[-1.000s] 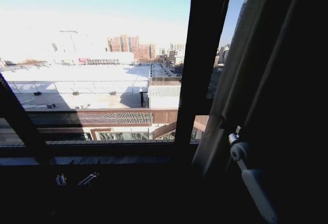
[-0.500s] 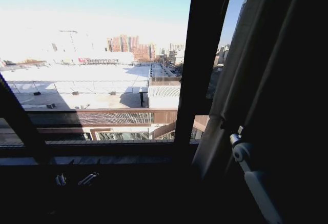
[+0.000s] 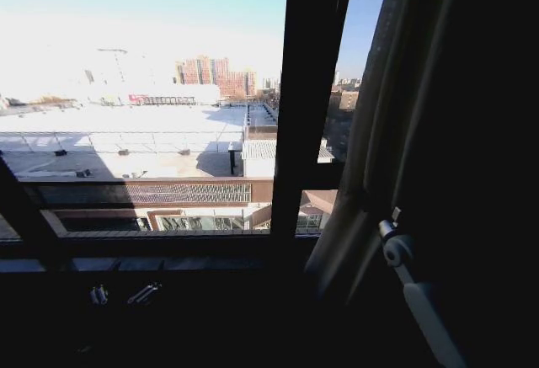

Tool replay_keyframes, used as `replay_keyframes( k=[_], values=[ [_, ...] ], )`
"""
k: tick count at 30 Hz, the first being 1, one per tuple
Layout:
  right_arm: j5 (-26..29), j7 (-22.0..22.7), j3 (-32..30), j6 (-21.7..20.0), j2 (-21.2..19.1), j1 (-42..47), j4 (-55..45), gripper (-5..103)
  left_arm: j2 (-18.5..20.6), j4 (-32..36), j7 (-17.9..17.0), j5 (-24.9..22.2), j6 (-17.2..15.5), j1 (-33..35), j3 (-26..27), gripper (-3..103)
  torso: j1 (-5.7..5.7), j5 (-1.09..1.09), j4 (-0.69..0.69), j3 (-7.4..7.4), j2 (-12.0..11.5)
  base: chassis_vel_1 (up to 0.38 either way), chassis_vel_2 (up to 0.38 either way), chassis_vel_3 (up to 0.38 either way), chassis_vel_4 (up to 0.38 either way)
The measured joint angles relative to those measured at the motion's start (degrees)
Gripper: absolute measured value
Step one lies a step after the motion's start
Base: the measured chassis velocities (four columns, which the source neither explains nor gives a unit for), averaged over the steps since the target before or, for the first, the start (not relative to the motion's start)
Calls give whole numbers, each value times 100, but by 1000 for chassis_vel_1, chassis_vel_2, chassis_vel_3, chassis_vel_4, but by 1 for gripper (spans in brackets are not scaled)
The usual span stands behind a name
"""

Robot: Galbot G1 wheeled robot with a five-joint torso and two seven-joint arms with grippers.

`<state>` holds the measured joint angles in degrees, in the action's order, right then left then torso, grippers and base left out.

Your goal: Open the curtains by pulling them apart, changing their state from closed to fully open.

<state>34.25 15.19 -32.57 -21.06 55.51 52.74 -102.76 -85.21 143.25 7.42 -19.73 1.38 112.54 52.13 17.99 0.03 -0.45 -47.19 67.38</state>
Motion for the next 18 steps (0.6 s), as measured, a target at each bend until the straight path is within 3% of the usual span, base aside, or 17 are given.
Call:
replay_keyframes(
  k=[13,18],
  values=[
    [4,-13,-26,11,-14,62,-104,0,2,-1,2,-3,1,-4,-4,100,-1,-3,2,1,1,-343,-333,337,345],
    [-13,-11,-30,28,-12,96,-112,0,-2,-1,11,-3,1,-13,-16,100,-1,2,1,1,0,-211,-220,242,269]
  ],
)
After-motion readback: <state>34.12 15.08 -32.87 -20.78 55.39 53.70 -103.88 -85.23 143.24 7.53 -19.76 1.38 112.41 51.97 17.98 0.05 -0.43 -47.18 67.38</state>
